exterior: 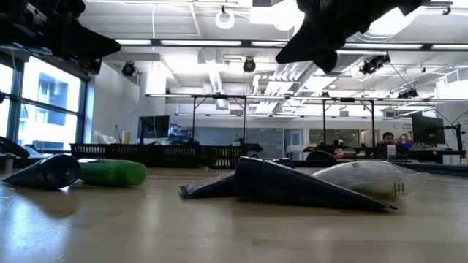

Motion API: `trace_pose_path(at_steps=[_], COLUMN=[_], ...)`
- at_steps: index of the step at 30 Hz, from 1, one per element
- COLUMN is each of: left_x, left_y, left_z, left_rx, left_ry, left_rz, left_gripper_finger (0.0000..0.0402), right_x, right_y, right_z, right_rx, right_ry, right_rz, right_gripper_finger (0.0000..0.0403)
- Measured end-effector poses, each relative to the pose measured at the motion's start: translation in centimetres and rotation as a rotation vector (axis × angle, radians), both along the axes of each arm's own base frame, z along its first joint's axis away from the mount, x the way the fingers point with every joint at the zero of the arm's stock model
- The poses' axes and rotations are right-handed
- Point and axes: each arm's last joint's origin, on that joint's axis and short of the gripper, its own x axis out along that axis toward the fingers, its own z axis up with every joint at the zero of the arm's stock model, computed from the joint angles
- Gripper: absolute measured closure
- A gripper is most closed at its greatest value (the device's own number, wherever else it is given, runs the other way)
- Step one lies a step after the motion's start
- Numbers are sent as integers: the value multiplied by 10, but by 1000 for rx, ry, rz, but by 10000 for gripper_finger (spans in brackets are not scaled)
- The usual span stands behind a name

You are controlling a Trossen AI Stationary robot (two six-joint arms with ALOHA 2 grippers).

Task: Pick & Place Travel size toiletries
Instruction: Put the shave cream into the right black bin

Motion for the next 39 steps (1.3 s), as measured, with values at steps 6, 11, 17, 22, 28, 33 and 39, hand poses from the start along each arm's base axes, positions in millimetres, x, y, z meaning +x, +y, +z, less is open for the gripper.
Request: trace_pose_path(at_steps=[6,11,17,22,28,33,39], left_x=[0,0,0,0,0,0,0], left_y=[0,0,0,0,0,0,0], left_z=[0,0,0,0,0,0,0], left_rx=[-6,-7,-8,-8,-10,-10,-9], left_ry=[-1,-1,-1,-1,-2,-2,-2], left_rz=[0,0,0,0,0,0,0], left_gripper_finger=[380,380,380,380,380,380,380], right_x=[16,32,49,52,56,60,66], right_y=[8,20,35,43,59,74,87], right_z=[-3,-1,-4,-14,-29,-46,-67], right_rx=[33,18,21,19,2,-17,-9], right_ry=[104,227,244,269,313,340,371], right_rz=[59,108,233,251,301,342,360], right_gripper_finger=[401,401,401,382,294,198,126])
